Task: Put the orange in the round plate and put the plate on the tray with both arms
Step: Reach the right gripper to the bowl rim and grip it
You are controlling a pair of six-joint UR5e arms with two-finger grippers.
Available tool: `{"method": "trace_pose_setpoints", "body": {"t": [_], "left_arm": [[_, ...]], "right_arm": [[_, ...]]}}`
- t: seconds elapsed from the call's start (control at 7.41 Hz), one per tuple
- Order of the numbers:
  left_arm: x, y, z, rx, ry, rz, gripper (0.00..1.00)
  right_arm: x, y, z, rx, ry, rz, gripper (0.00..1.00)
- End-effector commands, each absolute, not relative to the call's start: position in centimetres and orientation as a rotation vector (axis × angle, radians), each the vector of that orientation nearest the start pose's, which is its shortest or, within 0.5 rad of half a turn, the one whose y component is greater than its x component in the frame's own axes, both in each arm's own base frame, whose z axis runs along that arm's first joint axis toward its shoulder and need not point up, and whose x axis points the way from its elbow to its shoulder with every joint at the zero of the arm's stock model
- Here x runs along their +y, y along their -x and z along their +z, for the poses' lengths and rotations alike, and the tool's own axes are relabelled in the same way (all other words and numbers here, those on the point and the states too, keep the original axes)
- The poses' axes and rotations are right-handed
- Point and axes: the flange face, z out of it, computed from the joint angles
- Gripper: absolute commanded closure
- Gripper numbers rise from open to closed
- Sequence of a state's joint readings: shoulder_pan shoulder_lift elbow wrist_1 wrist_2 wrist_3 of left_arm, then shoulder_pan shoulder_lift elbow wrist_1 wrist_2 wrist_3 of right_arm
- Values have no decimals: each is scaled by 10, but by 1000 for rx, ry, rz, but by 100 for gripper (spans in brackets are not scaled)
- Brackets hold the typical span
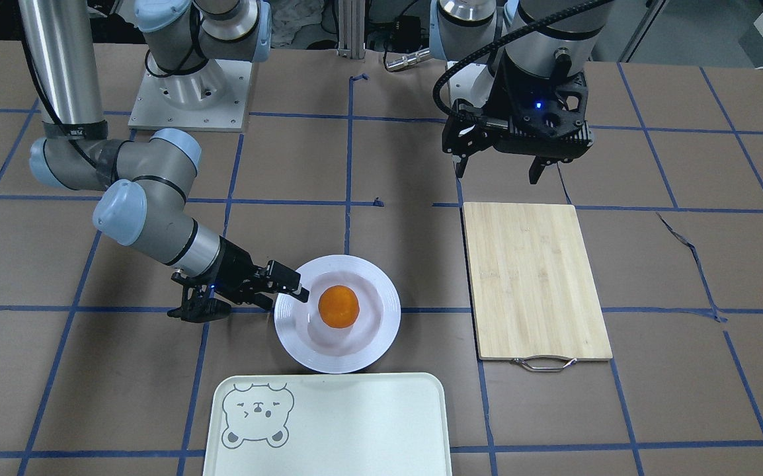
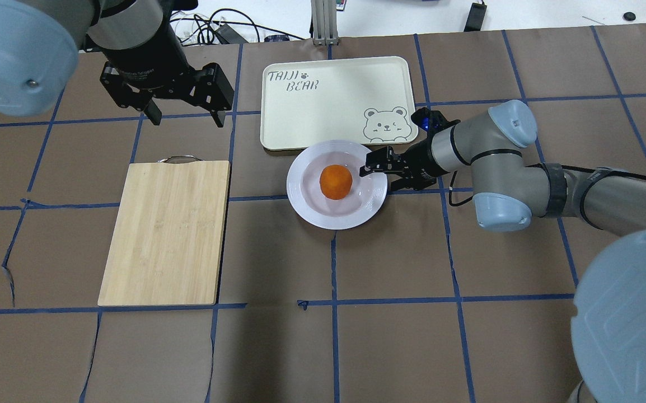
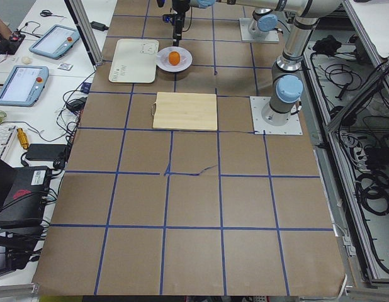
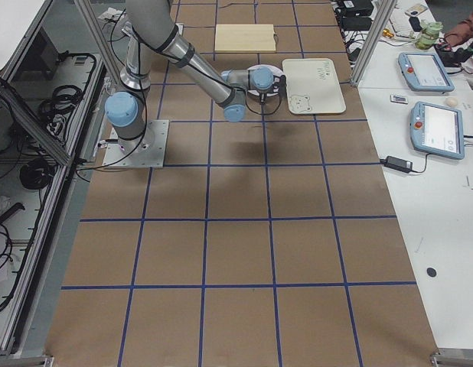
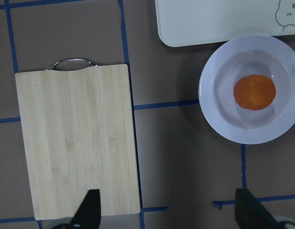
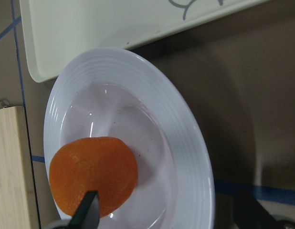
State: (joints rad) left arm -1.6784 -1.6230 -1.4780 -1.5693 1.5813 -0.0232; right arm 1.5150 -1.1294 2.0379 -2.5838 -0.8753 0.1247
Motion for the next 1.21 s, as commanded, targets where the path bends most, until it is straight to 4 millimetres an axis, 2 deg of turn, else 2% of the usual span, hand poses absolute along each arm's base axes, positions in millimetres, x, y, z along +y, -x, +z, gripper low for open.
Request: {"method": "trace_pose_setpoints", "body": {"t": [0.0, 0.13, 0.4, 0.54, 0.81, 1.08], "left_arm": [[-500, 188, 507, 3130, -134, -66, 0], [-500, 187, 507, 3130, -132, -66, 0], [-500, 187, 507, 3130, -132, -66, 0], [-499, 187, 508, 3129, -132, -68, 0], [-499, 187, 508, 3129, -132, -68, 0], [-499, 187, 508, 3129, -134, -68, 0]], "right_arm": [[-538, -171, 163, 2422, -276, -35, 2], [-534, -186, 162, 2421, -304, -5, 3], [-533, -189, 156, 2421, -313, 18, 5], [-532, -190, 155, 2424, -316, 21, 11], [-533, -188, 155, 2430, -384, 42, 41], [-532, -189, 155, 2434, -402, 51, 65]]}}
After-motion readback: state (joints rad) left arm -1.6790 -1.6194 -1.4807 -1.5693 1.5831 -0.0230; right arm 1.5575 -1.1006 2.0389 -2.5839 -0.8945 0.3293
